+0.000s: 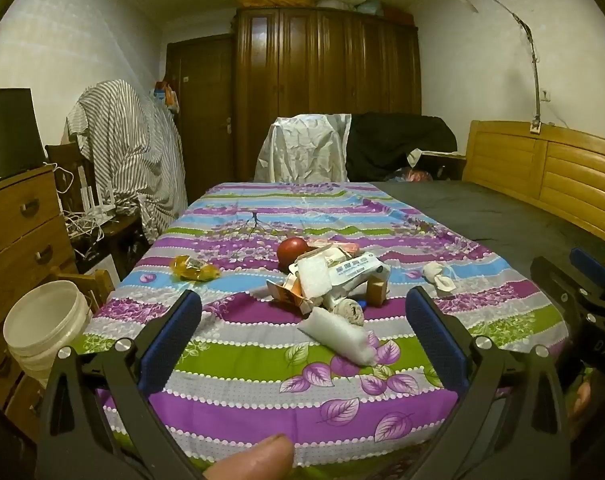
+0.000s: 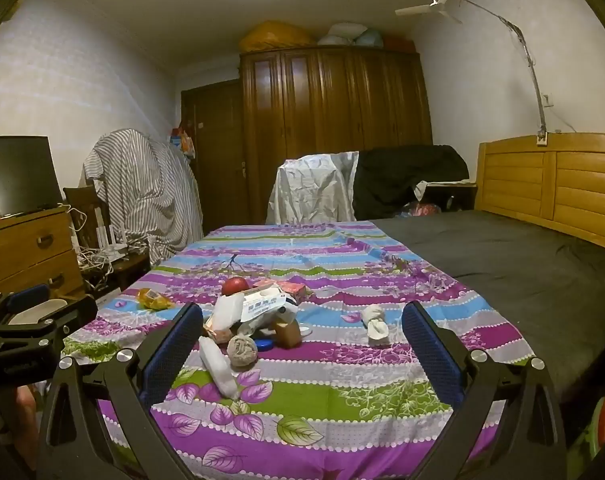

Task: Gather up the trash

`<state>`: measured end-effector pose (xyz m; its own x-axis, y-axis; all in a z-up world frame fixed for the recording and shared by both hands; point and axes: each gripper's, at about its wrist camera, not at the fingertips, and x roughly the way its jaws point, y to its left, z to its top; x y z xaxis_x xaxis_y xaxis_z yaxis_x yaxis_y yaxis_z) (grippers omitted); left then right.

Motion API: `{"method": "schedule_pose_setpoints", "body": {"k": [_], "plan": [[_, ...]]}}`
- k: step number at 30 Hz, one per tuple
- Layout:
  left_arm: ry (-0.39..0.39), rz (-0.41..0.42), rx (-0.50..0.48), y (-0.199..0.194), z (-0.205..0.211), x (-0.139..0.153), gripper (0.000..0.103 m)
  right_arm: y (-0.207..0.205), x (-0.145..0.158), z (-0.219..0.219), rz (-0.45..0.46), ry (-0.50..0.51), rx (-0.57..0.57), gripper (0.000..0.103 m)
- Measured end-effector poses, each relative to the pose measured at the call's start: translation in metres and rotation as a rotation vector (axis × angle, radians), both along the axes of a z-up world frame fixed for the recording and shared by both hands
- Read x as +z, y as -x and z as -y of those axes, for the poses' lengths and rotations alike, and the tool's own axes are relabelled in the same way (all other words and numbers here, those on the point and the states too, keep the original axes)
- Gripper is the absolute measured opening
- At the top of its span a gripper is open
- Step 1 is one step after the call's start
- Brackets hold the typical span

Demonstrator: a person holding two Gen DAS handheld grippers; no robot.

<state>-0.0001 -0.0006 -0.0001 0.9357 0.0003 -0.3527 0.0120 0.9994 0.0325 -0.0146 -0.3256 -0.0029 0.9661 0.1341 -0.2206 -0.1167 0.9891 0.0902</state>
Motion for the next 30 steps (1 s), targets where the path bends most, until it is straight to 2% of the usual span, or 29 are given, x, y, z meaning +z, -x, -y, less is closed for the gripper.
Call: {"method": "schedule_pose_setpoints", "body": {"k": [30], "plan": [[0.013,-0.041,0.010,-0.007,-0.005,-0.010,0.098,-0.001,-0.003,-0.003,-0.010,-0.009,0.003,0.099]]}}
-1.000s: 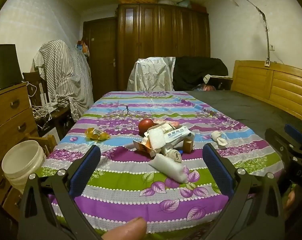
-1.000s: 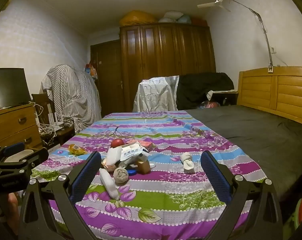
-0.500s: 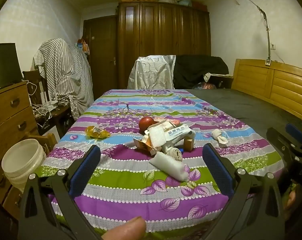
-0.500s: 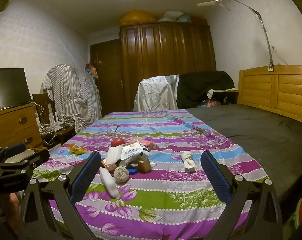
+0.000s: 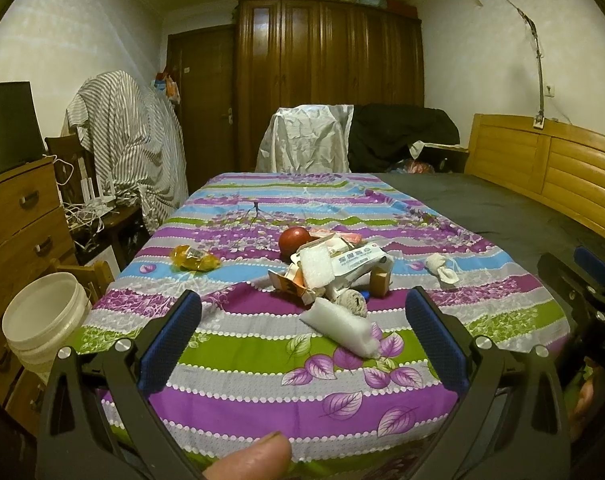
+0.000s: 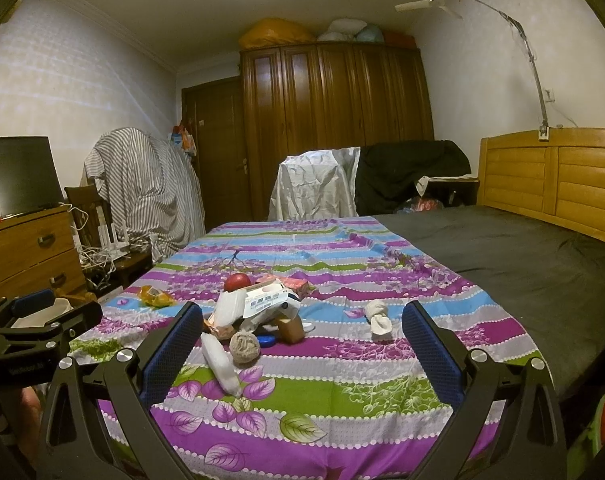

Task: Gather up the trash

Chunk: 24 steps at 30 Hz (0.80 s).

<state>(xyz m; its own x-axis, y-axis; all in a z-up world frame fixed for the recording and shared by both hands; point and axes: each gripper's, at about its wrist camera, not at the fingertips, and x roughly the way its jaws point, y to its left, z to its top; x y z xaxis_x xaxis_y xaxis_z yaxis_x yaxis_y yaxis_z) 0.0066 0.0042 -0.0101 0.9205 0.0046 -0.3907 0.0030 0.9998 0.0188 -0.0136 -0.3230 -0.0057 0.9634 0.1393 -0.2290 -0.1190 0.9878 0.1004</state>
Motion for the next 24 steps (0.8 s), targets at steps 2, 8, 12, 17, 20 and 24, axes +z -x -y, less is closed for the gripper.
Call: {"method": "schedule_pose_setpoints", "body": {"k": [2,8,12,17,20,24], "plan": [[0.000,0.000,0.000,0.000,0.000,0.000,0.098,0.000,0.000,0.000,0.000,0.001,-0.002,0.099],[0.000,0.000,-0.001,0.000,-0.001,0.000,0.098,0.000,0.000,0.000,0.000,-0.001,0.000,0.099],[0.000,0.000,-0.001,0.000,-0.001,-0.001,0.098,0.004,-0.001,-0.003,-0.001,0.000,0.000,0.099],[0.000,0.000,0.000,0.001,0.000,-0.001,0.098,0.006,-0.002,-0.006,-0.001,0.001,0.002,0.099],[0.001,-0.001,0.003,0.001,-0.001,-0.001,0.098,0.005,-0.001,-0.005,-0.001,0.000,0.001,0.099],[0.001,-0.002,0.004,0.001,-0.002,-0.002,0.098,0.007,-0.004,-0.012,-0.002,-0.001,0.001,0.099]]}}
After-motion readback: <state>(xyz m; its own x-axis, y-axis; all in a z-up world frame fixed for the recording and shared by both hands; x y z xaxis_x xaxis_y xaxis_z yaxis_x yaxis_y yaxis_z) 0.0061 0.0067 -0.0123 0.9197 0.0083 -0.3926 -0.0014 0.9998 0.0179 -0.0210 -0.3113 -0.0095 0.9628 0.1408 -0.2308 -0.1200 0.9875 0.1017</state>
